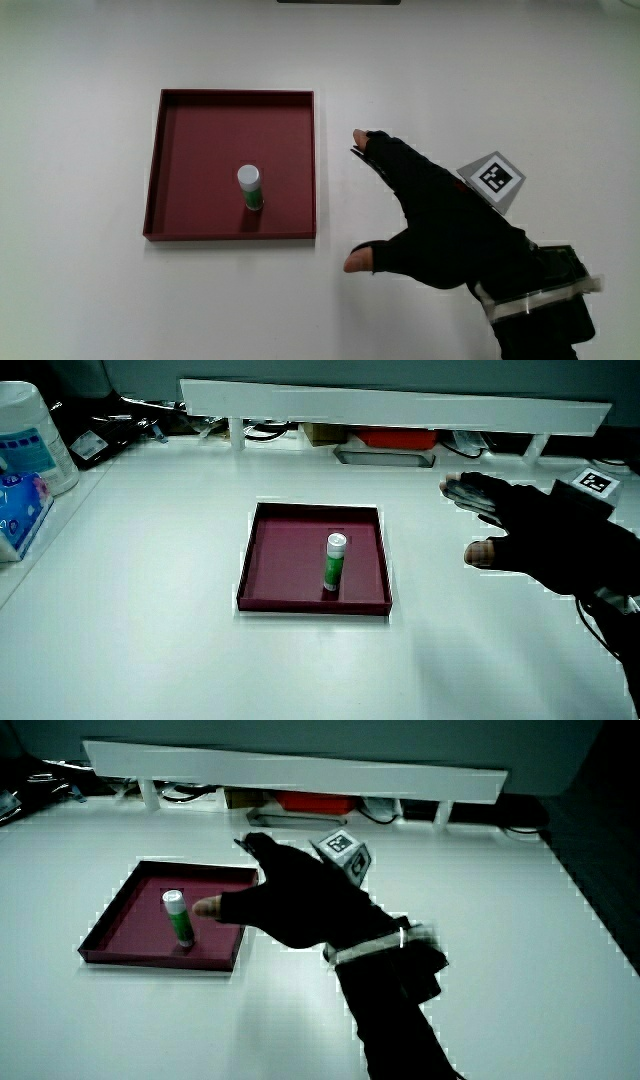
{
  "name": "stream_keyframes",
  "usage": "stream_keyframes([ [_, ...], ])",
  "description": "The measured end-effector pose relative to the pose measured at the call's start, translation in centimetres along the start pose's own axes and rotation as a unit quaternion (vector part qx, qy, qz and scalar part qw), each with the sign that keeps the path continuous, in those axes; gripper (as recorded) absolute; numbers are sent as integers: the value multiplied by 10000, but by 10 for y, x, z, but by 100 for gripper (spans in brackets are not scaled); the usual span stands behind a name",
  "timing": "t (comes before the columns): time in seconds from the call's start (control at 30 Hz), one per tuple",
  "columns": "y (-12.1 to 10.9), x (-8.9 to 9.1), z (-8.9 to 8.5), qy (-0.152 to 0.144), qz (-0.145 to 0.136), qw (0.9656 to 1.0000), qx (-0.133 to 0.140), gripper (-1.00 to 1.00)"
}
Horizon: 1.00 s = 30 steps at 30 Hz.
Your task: Pick glue stick
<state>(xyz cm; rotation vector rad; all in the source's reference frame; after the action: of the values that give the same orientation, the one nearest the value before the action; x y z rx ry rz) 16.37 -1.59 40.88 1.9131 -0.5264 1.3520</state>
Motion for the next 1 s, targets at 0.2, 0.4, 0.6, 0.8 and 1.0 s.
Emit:
stream_keyframes([
  [0.2,16,10,-8,-5,-646,9979,-29,0],
  [0.4,38,16,-18,245,-404,9989,-56,0],
  [0.6,62,17,-34,644,-605,9959,-177,0],
  [0.8,87,31,-52,667,-310,9970,-246,0],
  [1.0,106,47,-66,694,-294,9969,-244,0],
])
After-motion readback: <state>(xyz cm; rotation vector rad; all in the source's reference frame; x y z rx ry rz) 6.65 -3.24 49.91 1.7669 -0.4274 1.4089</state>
